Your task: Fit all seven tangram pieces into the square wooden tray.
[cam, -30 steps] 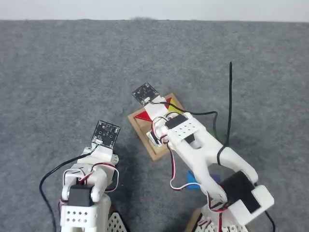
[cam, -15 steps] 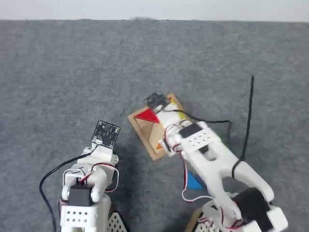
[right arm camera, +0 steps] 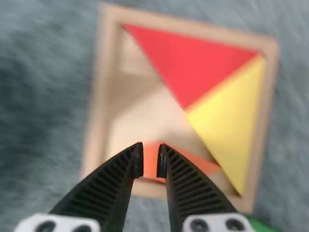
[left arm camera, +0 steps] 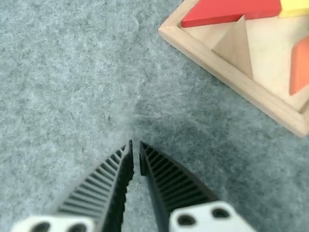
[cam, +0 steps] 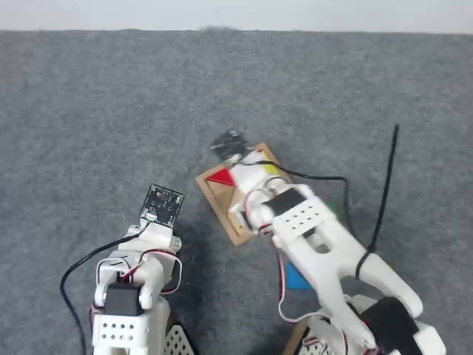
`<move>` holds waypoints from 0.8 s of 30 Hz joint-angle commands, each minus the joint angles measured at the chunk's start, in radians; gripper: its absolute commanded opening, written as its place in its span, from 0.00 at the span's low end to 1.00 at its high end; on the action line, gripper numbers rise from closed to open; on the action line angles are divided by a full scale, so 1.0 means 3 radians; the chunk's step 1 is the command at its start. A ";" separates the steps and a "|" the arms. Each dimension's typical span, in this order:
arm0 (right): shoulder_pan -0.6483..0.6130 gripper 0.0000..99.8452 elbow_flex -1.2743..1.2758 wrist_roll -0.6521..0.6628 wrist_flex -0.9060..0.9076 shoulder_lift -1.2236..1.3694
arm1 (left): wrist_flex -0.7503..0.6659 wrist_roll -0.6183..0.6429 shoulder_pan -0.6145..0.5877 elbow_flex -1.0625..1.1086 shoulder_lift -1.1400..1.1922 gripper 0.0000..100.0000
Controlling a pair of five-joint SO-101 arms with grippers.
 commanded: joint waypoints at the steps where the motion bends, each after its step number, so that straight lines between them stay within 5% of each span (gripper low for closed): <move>1: -0.0222 0.06 -0.0348 -0.0066 0.0018 0.0028 | 0.0010 -0.0020 -0.0020 -0.0033 -0.0056 0.02; 9: -0.0222 0.06 -0.0614 -0.0077 0.0049 0.0872 | 0.0010 -0.0020 -0.0020 -0.0033 -0.0056 0.02; 24: 0.0340 0.06 -0.0445 -0.0077 0.0043 0.0892 | 0.0010 -0.0020 -0.0020 -0.0033 -0.0056 0.02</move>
